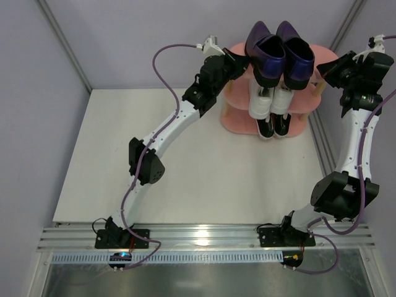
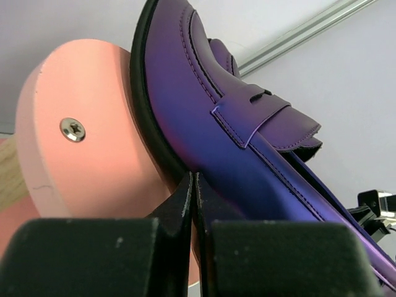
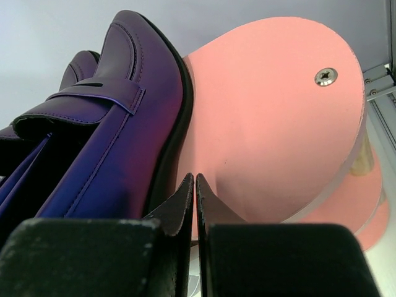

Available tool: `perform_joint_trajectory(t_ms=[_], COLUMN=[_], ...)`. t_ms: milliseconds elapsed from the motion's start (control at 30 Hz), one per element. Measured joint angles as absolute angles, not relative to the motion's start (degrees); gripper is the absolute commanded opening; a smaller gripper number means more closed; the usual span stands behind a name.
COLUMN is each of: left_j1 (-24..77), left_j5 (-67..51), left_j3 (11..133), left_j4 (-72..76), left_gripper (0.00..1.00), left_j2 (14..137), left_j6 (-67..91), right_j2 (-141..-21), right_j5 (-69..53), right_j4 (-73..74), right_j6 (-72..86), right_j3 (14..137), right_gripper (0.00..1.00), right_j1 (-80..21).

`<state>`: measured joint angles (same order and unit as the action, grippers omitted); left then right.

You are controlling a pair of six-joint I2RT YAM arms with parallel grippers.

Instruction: Place and organize the shoes onto the shoe shelf

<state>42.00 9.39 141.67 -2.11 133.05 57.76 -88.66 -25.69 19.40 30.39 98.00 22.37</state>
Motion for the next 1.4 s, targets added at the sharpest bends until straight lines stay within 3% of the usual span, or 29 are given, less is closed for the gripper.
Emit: perform_joint_trajectory(t_ms=[633,833,867,1000,1033,1133,1167,1367,1400], left_j1=[42.2,38.9,37.8,33.1,32.1,30.5,30.5,32.5,32.7], left_j5=[7.9,7.2,7.3,7.5,7.6,8.3,8.3,7.0,6.8], left_j3=[138.4,126.2,124.4,117.9,116.7,113.9,112.4,95.4,91.7], left_j4=[0.9,0.1,-0.4,-1.2,-1.4,-4.2,-5.0,-9.7,-10.2], left_gripper=[0.01,0.25,0.36,0.63,0.68,0.86,0.99,1.0,1.0], left_j2=[132.0,122.7,121.0,113.5,111.6,105.4,103.1,85.1,82.1], left_j6=[59.9,57.2,56.5,54.2,53.5,51.5,50.7,49.0,48.8], right_j2=[-88.6,-86.5,-85.7,-81.1,-79.8,-75.7,-74.0,-60.7,-58.6], right_j5=[-26.7,-22.3,-21.3,-16.5,-15.5,-13.4,-13.0,-13.7,-14.4], right_j4=[18.2,18.5,18.5,19.0,19.1,19.8,19.9,21.3,21.5], right_j6=[31.4,31.7,31.7,31.6,31.4,30.4,30.0,28.7,28.5], right_j3=[97.3,96.6,96.5,95.6,95.4,94.8,94.1,84.2,82.5], right_gripper=[0.04,0.04,0.04,0.04,0.07,0.27,0.42,0.98,1.0], right_j1=[22.4,22.4,22.4,22.4,22.4,22.4,22.4,22.4,22.4])
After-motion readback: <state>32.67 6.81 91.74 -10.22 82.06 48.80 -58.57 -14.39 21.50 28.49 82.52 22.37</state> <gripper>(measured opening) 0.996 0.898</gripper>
